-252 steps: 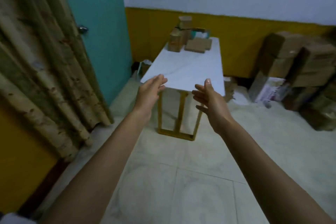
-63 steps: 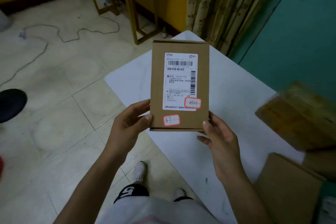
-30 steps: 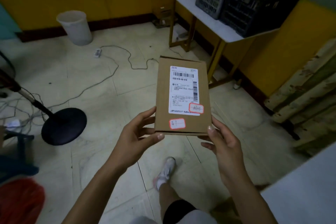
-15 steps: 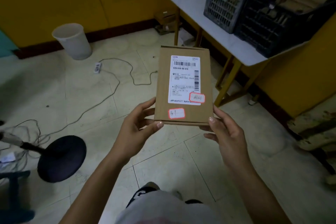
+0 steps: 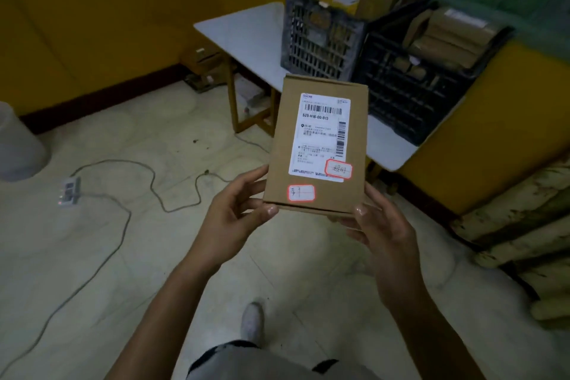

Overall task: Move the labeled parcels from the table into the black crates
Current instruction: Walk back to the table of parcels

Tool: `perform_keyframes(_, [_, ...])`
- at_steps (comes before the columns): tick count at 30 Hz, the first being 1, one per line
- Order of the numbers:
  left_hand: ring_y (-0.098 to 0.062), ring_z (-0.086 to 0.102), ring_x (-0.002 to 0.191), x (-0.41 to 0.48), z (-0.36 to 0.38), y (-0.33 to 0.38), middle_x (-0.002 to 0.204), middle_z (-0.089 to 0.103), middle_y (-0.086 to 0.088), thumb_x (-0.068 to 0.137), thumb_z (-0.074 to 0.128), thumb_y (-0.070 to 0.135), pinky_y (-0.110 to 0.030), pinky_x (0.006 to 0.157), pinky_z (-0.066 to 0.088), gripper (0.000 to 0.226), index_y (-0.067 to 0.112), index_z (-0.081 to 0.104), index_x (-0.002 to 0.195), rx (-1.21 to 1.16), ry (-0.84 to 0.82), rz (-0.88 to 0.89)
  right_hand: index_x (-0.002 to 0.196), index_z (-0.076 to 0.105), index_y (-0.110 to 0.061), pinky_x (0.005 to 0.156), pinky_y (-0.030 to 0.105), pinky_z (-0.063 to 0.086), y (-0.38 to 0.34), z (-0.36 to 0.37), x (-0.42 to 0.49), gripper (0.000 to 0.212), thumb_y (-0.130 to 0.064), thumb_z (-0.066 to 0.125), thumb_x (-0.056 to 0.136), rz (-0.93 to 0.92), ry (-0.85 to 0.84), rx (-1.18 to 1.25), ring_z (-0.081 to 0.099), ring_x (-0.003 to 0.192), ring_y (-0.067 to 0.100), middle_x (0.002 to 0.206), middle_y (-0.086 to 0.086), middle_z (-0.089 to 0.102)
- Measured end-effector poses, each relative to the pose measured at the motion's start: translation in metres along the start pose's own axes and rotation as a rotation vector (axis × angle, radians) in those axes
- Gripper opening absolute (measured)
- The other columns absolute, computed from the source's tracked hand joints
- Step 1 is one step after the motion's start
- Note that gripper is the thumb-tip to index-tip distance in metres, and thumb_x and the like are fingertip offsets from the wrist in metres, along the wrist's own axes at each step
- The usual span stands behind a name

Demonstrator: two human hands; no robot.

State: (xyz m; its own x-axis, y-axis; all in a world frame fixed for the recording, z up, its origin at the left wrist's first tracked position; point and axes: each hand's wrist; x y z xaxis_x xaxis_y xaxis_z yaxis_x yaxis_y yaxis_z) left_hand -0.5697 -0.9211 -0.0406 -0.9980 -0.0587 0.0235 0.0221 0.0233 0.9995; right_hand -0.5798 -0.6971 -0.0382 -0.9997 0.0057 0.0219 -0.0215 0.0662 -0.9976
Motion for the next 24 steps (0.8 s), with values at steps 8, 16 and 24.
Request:
perform_keyframes(8, [-0.013,0.067,0.101,0.169,0.004,0.012,0.118,0.068,0.008,0.074,0.067,0.013,-0.019,0.077,0.053,0.058,0.026,0.052,0.128,-0.027,-0.2,0.055,0.114,0.056,-0.048,0.065,0.019,0.055,-0.005,0.014,0.124,0.035,-0.03,0.058,0.084,-0.012,0.285,0.004,0.071,0.082,0.009,0.097,-0.019,0.073])
perform_keyframes(16, [-0.01,0.069,0.096,0.349,0.071,0.03,0.115,0.068,0.014,0.078,0.067,0.01,-0.018,0.077,0.053,0.047,0.029,0.06,0.12,0.022,-0.338,0.155,0.114,0.054,-0.042,0.063,0.018,0.055,0.011,-0.028,0.272,0.037,-0.038,0.057,0.078,0.024,0.42,0.094,0.072,0.081,0.009,0.091,-0.015,0.074])
perform_keyframes(24, [-0.018,0.069,0.092,0.513,0.167,0.064,0.099,0.073,0.004,0.077,0.071,0.026,-0.035,0.074,0.058,0.041,0.025,0.064,0.117,-0.033,-0.309,0.222,0.123,0.042,-0.049,0.083,0.014,0.052,-0.02,-0.095,0.429,0.045,-0.045,0.057,0.081,-0.071,0.394,-0.027,0.059,0.112,-0.002,0.116,-0.035,0.061])
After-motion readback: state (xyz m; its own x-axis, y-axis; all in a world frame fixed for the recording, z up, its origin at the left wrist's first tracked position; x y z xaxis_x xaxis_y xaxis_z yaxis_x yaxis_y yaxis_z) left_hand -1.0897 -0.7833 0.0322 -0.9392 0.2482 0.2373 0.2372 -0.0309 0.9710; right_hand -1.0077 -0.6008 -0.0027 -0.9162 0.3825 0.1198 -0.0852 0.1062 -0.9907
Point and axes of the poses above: each hand's wrist, its own x-axis towards the middle knuckle, its own z-axis out of the palm, y = z × x
